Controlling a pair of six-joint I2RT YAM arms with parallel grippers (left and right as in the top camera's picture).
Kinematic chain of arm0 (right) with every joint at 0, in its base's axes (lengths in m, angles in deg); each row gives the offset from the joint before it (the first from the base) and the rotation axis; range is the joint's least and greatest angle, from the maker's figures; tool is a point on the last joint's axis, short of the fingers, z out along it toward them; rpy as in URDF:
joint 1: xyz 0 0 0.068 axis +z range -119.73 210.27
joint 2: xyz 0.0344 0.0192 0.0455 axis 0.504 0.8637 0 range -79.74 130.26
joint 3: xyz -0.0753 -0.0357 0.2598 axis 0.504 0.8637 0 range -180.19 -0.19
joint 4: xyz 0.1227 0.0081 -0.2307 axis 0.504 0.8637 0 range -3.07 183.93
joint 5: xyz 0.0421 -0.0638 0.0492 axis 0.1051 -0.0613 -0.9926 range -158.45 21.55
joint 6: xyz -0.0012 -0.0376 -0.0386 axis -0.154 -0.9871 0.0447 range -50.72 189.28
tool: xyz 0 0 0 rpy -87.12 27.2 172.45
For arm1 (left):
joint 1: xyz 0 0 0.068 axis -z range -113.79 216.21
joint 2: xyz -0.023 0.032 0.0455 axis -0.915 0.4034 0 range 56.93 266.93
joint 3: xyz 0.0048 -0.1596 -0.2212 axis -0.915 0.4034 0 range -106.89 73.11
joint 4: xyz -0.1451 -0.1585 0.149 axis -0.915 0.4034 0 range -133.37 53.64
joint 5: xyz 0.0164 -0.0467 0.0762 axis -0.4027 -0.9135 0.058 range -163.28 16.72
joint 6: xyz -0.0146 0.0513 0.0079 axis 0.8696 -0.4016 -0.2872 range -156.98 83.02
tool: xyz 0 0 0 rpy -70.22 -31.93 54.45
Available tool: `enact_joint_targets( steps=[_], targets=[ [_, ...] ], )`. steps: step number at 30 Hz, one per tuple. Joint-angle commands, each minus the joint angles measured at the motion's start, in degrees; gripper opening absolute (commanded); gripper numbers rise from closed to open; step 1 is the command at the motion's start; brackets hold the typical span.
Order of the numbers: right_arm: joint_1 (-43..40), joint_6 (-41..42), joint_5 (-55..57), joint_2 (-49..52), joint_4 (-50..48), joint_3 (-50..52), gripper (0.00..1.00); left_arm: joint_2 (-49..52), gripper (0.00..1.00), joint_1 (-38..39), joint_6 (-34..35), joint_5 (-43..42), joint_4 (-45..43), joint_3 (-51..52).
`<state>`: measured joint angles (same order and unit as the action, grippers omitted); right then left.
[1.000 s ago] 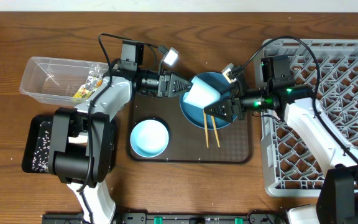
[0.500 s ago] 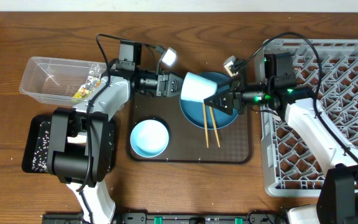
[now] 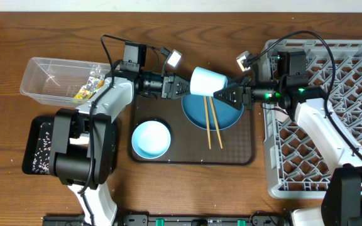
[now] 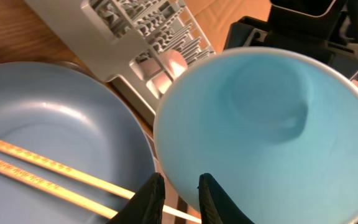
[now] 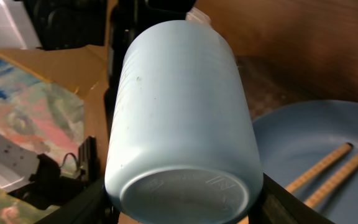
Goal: Sort waste into correct bins and load items into the dishwasher rack
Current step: 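Release the left gripper and carry the cup with the right gripper to the rack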
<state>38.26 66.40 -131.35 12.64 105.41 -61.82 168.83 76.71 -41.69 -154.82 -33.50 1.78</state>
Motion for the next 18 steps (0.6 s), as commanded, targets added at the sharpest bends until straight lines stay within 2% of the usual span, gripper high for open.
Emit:
enact_joint_targets(
  steps=[1,12,18],
  targets=[
    [-1.0,0.7,2.5,-0.1,0.7,-0.1,0.50,-0.3,0.23,-0.2,-0.5,2.6,0.2,0.0],
    [-6.4,0.7,4.4,-1.8,5.9,-0.2,0.46,-0.3,0.24,-0.2,-0.5,4.3,0.3,0.0],
    [-9.3,0.7,16.0,-7.2,15.0,-1.7,0.45,-0.3,0.24,-0.2,-0.5,4.7,0.3,0.0]
  ],
)
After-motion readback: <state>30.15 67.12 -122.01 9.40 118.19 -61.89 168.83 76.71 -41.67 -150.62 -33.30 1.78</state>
